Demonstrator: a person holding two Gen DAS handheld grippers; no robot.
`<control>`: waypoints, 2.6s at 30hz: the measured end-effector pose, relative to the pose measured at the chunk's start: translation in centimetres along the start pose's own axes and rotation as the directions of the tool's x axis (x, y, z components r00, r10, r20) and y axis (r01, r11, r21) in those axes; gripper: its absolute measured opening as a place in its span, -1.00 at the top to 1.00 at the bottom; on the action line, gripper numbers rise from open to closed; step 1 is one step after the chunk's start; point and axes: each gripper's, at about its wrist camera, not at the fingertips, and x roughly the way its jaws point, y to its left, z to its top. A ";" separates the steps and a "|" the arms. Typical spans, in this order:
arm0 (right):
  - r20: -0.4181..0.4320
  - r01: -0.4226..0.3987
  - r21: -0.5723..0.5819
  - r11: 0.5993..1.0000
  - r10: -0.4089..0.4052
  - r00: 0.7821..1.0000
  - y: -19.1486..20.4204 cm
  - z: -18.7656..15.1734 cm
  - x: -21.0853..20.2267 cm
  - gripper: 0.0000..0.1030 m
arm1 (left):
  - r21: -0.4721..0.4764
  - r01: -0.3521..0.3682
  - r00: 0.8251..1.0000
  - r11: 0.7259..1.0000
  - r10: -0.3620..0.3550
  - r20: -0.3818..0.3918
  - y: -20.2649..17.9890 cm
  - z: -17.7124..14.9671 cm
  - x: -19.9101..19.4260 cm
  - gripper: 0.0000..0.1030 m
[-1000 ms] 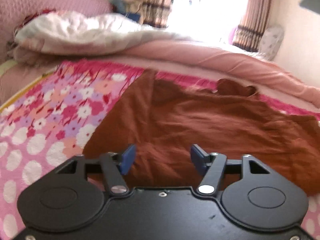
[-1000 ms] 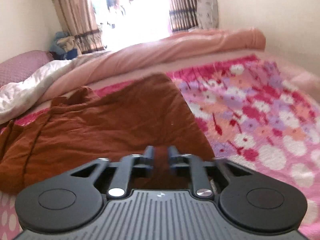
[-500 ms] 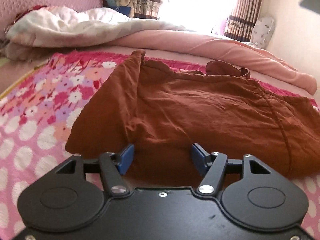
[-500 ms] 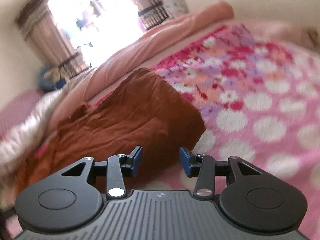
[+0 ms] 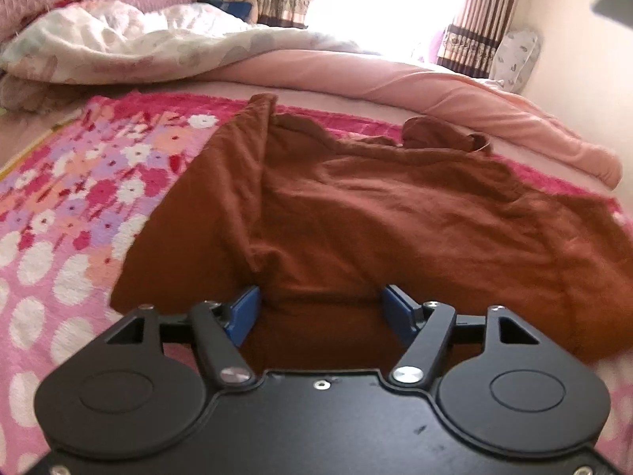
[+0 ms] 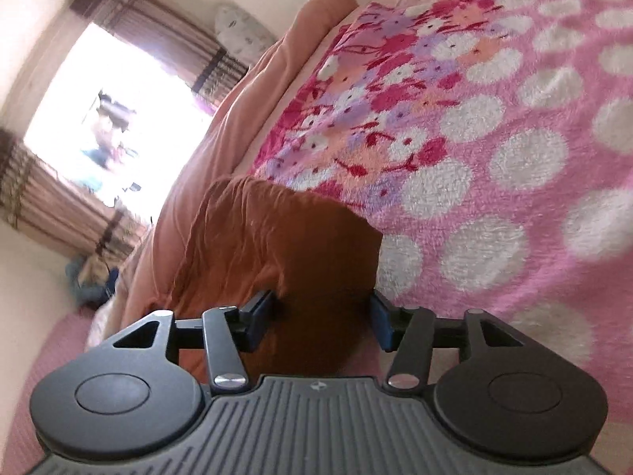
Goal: Fold large clothes
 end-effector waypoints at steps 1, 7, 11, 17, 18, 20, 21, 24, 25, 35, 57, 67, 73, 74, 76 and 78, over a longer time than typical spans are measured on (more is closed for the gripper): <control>0.005 -0.004 0.026 1.000 0.004 1.000 -0.2 0.0 0.1 -0.24 | -0.012 0.035 0.999 0.999 -0.035 -0.009 -0.1 0.4 -0.1 -0.34; 0.005 0.013 -0.016 1.000 -0.013 1.000 0.4 -0.2 1.3 -0.24 | 0.012 0.125 0.991 0.992 -0.125 -0.041 -3.5 1.6 0.8 -0.30; 0.007 -0.003 -0.021 1.000 0.003 1.000 0.2 0.0 1.7 -0.24 | 0.103 0.143 0.989 0.984 -0.139 -0.051 -6.6 1.1 1.2 -0.33; -0.009 -0.020 0.029 0.999 0.020 1.000 -0.2 -0.4 0.6 -0.21 | 0.288 0.004 1.000 0.958 0.003 -0.024 -9.3 -1.1 4.8 -0.42; -0.016 -0.032 0.055 0.998 0.033 0.999 -0.4 -0.7 0.0 -0.21 | 0.283 -0.002 1.000 0.959 0.008 -0.019 -9.4 -1.1 4.8 -0.42; -0.045 -0.058 0.095 0.994 0.062 0.997 -0.7 -1.6 -1.1 -0.20 | 0.267 0.003 1.000 0.964 0.004 -0.027 -9.3 -0.9 4.8 -0.42; -0.059 -0.072 0.106 0.992 0.079 0.995 -0.7 -2.2 -1.6 -0.18 | 0.256 0.011 0.999 0.967 -0.002 -0.033 -9.2 -0.7 4.9 -0.41; -0.122 -0.110 0.113 0.988 0.123 0.985 -0.2 -4.4 -2.1 -0.17 | 0.244 0.024 0.999 0.969 -0.015 -0.041 -8.8 -0.4 4.9 -0.41; -0.141 -0.123 0.111 0.986 0.138 0.980 0.2 -5.0 -1.9 -0.17 | 0.246 0.026 0.999 0.969 -0.016 -0.042 -8.8 -0.4 4.8 -0.41; -0.046 -0.072 0.153 0.986 0.080 0.996 0.6 -4.6 0.1 -0.14 | 0.227 0.080 0.996 0.971 -0.067 -0.063 -7.7 0.2 5.2 -0.42; 0.073 0.018 -0.126 0.992 -0.009 0.997 6.4 -6.7 0.4 0.48 | 0.197 0.096 0.989 0.976 -0.071 -0.133 -3.8 1.8 2.5 -0.27; 0.153 0.037 -0.288 0.957 0.008 0.988 10.3 -7.5 -0.7 0.53 | 0.165 0.118 0.983 0.979 -0.091 -0.161 -2.3 0.5 4.6 -0.29; 0.199 0.026 -0.629 0.777 0.129 0.972 17.7 -11.0 -2.2 0.55 | 0.156 0.124 0.979 0.980 -0.096 -0.179 -2.3 0.8 4.1 -0.28; 0.191 0.016 -0.686 0.727 0.158 0.969 18.7 -12.0 -2.4 0.55 | 0.157 0.123 0.979 0.980 -0.094 -0.182 -2.4 0.9 4.1 -0.28; 0.140 -0.039 -0.778 0.628 0.233 0.962 20.2 -14.2 -2.9 0.55 | 0.150 0.129 0.977 0.980 -0.099 -0.189 -2.3 1.1 4.2 -0.28; 0.069 -0.094 -0.846 0.524 0.283 0.957 21.1 -15.9 -3.2 0.55 | 0.145 0.137 0.974 0.980 -0.107 -0.200 -2.2 1.4 4.4 -0.28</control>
